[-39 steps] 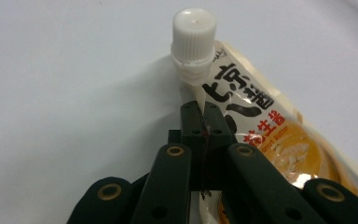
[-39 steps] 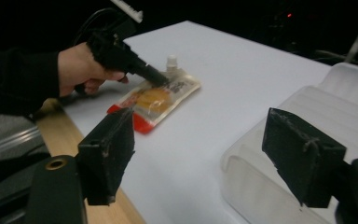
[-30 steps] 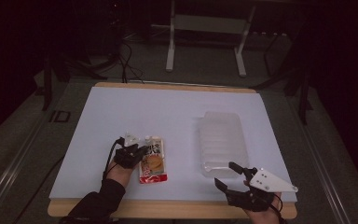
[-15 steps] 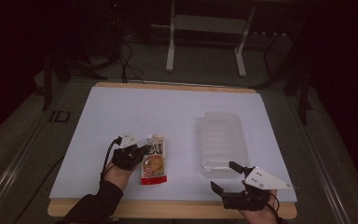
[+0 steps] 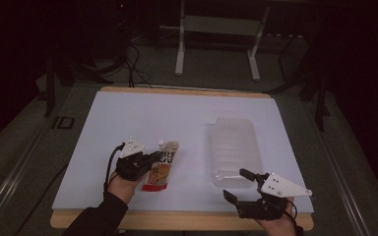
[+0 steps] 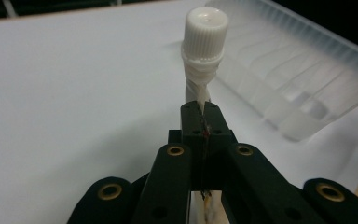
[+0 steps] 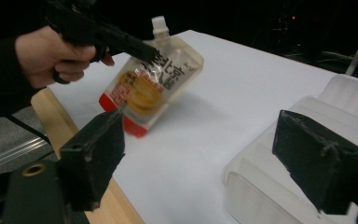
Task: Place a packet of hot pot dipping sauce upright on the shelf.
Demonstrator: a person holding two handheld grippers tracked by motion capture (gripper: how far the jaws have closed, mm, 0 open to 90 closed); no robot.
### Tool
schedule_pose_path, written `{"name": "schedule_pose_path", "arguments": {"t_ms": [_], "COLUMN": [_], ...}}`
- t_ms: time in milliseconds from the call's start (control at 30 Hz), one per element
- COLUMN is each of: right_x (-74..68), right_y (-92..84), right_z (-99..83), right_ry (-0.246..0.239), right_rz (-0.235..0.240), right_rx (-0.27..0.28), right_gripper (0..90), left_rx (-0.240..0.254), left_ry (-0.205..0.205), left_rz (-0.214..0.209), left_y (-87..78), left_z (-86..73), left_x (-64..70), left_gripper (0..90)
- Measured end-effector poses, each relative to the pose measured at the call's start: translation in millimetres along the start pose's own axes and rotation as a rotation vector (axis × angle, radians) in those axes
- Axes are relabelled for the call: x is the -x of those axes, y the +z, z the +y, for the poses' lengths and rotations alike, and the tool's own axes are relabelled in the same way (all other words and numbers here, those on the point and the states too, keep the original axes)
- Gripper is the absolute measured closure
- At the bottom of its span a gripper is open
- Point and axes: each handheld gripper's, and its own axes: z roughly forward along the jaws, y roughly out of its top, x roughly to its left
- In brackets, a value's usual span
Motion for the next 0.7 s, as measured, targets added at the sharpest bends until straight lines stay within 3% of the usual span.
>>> {"name": "schedule_pose_path", "arguments": {"t_ms": [167,367,567,700], "right_x": [2.6,10.2,21.8,26.4], "right_y": [2.0,-3.6,-4.8,-4.6], "right_z": [1.4,9.4,16.6,24.6], "right_ry": [-0.002,-0.005,-0.006,-0.026], "right_rz": [0.023,0.029,0.026,0.047], "right_rx": [-0.022,0.007,0.000,-0.004], "right_gripper": [23.0,35.6,38.7,34.9], "left_rx": [0.029,0.066,0.089,0.098], "left_ry": [0.001,0.018,0.039,0.066], "left_rz": [-0.016,-0.049,-0.116,-0.163], "left_y": [-9.0,-19.6,-28.2,-34.2], "left_z": [9.5,21.4,33.4,39.9], "left_x": [0.6,4.2,13.6,18.8], "left_gripper": [90.0,90.0,90.0,90.0]}}
